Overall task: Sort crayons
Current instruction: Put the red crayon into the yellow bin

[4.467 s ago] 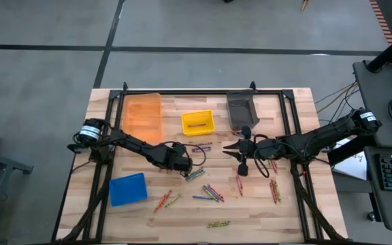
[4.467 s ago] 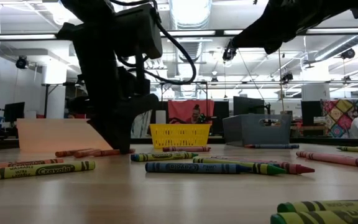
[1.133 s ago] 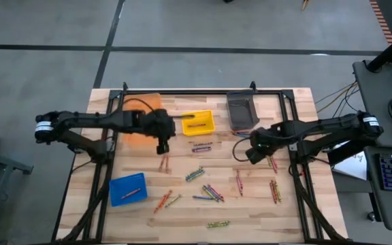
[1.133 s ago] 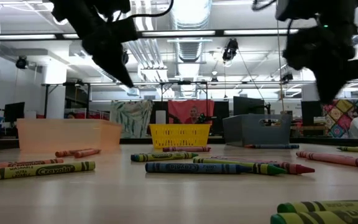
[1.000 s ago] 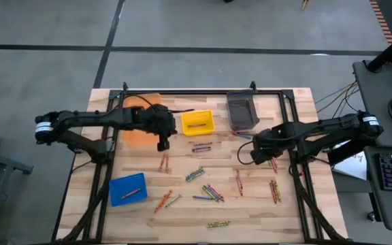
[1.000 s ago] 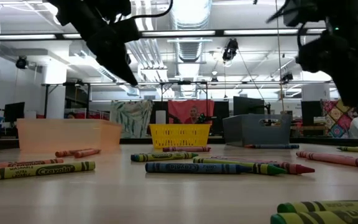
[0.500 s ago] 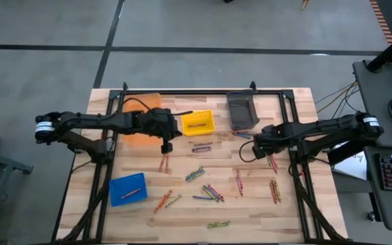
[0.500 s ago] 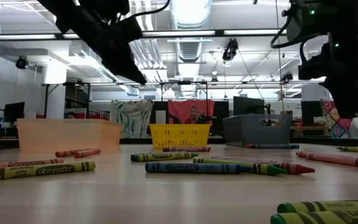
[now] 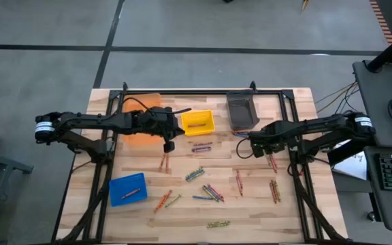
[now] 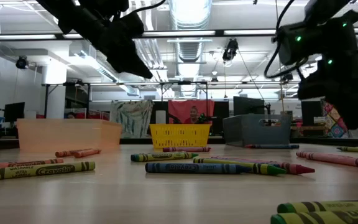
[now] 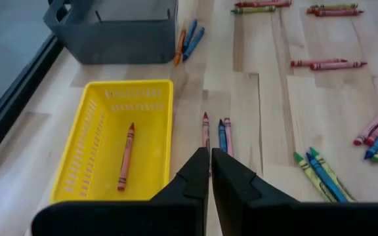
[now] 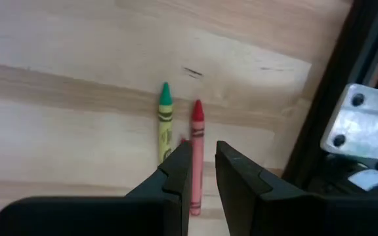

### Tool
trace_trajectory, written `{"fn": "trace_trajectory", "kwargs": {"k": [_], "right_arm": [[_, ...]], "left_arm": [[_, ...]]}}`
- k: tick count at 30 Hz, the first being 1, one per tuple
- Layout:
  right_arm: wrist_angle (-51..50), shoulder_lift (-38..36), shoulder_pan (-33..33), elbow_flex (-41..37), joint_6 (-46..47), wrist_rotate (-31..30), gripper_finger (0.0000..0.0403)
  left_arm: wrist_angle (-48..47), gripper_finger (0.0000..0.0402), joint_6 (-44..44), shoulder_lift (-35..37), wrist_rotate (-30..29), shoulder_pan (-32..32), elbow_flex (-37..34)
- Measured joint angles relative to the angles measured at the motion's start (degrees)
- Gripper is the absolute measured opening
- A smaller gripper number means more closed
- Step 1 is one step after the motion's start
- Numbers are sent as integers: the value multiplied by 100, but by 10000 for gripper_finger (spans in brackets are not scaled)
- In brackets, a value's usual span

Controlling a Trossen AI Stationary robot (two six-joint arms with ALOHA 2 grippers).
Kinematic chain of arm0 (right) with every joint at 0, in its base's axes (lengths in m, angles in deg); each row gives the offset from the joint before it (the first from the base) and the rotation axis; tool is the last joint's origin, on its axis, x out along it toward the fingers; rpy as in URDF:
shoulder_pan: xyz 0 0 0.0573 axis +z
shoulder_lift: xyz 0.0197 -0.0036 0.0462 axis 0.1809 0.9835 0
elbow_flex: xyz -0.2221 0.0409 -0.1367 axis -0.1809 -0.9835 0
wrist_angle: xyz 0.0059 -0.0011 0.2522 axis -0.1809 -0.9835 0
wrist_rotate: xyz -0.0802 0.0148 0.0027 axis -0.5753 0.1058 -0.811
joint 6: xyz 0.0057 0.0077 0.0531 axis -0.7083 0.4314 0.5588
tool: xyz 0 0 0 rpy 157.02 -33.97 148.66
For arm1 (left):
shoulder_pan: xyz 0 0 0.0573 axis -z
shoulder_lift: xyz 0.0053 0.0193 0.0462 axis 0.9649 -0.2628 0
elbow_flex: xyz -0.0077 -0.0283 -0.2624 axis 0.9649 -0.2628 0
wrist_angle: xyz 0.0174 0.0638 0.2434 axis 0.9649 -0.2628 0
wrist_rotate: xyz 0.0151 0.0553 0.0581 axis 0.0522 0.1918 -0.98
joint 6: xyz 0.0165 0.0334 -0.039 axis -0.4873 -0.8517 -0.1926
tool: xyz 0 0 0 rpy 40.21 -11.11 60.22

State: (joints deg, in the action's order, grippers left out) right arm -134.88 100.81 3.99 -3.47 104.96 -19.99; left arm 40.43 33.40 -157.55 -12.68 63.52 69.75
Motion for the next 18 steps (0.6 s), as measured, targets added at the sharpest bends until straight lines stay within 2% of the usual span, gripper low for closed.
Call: {"fn": "trace_trajectory", "kwargs": {"k": [7, 18], "right_arm": [[13, 551, -480, 88, -1118, 169, 59], [-24, 318, -702, 151, -1359, 167, 59]], "left_arm": [[-33, 1, -132, 0, -13, 0, 181], [-186, 1, -307, 1, -23, -9, 340]]}}
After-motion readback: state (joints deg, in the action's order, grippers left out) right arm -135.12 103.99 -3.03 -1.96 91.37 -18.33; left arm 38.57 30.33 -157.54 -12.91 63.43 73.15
